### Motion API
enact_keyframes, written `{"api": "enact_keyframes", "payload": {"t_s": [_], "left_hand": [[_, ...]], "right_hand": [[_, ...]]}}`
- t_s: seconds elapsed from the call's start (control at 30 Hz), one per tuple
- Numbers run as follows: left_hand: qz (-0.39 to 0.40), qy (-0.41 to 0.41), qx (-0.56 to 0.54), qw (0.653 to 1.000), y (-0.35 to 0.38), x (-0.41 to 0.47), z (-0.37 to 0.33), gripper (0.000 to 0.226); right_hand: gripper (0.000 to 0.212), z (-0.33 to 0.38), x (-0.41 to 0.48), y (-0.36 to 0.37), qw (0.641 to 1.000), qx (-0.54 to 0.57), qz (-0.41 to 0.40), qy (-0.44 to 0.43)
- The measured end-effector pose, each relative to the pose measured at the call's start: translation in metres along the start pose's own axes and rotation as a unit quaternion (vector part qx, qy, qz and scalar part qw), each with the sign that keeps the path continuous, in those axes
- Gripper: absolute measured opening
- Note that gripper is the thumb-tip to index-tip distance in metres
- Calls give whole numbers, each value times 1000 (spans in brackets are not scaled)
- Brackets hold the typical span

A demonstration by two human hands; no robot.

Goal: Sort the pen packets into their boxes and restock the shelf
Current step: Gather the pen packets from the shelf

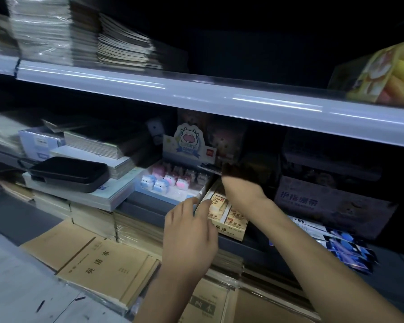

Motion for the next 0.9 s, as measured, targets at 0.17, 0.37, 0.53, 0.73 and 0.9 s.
{"api": "enact_keyframes", "payload": {"t_s": [0.17,0.37,0.53,0.73,0.9], "left_hand": [[-7,-8,-72,997,-8,0,-12,40],[0,-26,-344,939,-12,-16,-53,22],[162,-93,-554,811,29,-43,-106,35],[229,-82,-522,818,61,-63,-140,51],[319,-111,-555,760,59,-69,-166,31]], "right_hand": [[19,-9,-45,-32,990,-25,-137,-21],[10,-54,-121,-26,917,356,-175,38],[20,-69,-159,15,709,684,-141,99],[24,-87,-189,34,608,766,-164,130],[25,-117,-209,37,590,782,-136,145]]}}
Point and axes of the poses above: each hand's wrist, its own x-axis towards the middle knuckle, its own y-axis out of the palm, z = x × y, the point moved 4 cm from there along x, towards the middle knuckle, and after that the axes turned 3 degrees about z, right-handed, at the moved point
